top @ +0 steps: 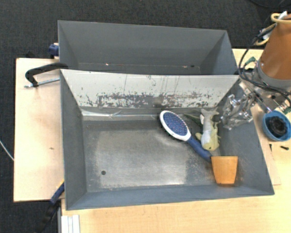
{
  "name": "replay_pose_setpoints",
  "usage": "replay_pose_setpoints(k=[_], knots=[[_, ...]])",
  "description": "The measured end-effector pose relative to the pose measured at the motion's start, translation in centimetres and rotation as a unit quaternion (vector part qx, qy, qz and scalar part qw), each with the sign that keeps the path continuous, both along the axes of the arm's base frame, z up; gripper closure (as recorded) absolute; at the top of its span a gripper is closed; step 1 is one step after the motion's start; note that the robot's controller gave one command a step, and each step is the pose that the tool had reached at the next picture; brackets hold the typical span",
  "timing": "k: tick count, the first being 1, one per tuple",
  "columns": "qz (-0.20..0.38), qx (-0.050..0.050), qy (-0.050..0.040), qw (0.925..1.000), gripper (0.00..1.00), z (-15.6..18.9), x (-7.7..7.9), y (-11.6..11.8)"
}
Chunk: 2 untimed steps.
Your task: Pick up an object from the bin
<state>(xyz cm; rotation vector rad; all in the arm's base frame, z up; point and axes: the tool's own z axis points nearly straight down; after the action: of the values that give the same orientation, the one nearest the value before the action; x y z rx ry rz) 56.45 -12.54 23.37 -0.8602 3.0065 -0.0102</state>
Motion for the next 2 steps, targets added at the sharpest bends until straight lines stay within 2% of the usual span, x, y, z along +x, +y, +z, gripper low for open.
replay_pose_setpoints(k=[1, 2], knots=[[0.059, 0.002, 0.0099, 0.9982, 1.00, -7.89, -2.53, 0.66], [0.058, 0.002, 0.0067, 0.9983, 0.00, -7.56, -2.34, 0.62]])
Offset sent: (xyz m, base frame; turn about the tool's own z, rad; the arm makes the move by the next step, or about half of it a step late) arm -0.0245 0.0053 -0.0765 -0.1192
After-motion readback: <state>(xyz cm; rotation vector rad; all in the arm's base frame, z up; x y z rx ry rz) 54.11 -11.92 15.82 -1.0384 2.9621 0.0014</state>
